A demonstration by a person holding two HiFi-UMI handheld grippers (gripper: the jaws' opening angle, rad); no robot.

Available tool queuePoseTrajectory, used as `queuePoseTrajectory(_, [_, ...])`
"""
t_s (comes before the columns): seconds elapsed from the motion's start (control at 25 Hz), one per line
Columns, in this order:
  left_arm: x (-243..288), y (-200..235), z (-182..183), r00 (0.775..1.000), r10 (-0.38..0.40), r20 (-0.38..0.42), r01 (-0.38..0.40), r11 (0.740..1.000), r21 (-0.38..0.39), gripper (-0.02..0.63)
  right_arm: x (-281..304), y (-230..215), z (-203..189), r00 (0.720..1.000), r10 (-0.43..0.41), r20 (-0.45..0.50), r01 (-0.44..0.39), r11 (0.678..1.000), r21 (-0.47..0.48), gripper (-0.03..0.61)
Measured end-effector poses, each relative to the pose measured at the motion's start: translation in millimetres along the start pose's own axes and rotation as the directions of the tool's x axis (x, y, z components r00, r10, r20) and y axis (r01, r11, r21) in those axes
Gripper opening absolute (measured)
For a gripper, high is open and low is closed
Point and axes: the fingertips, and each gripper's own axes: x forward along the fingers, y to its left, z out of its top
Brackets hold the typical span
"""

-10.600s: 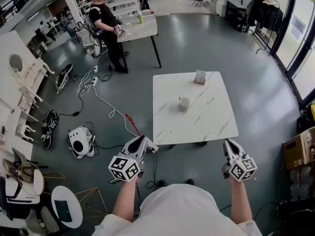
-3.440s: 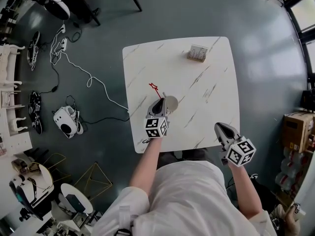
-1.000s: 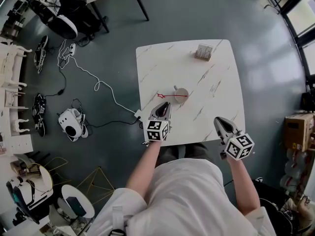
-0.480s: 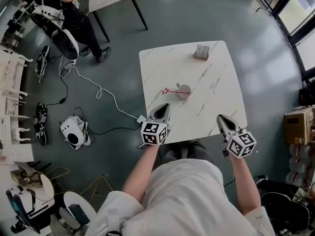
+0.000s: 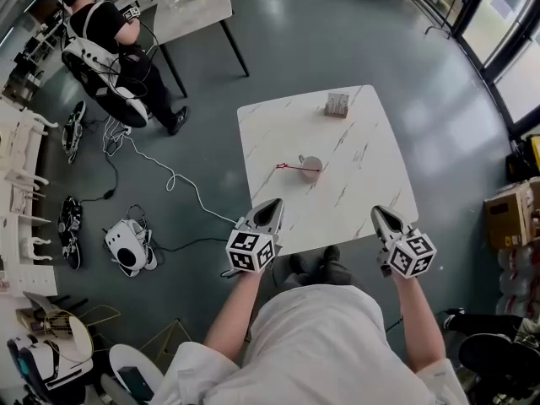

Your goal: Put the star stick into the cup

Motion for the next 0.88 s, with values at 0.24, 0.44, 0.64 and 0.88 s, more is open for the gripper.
queuePoseTrajectory(0.24, [-24, -14, 20, 0.998, 0.028, 0.055, -0.029, 1.000, 0.003, 0.012, -6, -2, 17, 0.999, 0.028, 0.020, -0.027, 0.999, -0.039, 0.029])
queuePoseTrajectory(0.44, [-34, -25, 21, 0.994, 0.074, 0.082, -0.074, 0.997, -0.009, 0.012, -7, -7, 24, 0.998, 0.067, 0.019, -0.065, 0.995, -0.072, 0.029])
queuePoseTrajectory(0.64, [-49, -49, 19, 0.989, 0.109, 0.103, -0.105, 0.994, -0.036, 0.012, -19, -7, 28, 0.994, 0.104, 0.026, -0.100, 0.989, -0.110, 0.029])
queuePoseTrajectory(0.88, [-59, -66, 17, 0.984, 0.122, 0.127, -0.118, 0.992, -0.036, 0.012, -27, -11, 26, 0.991, 0.127, 0.029, -0.121, 0.982, -0.143, 0.028])
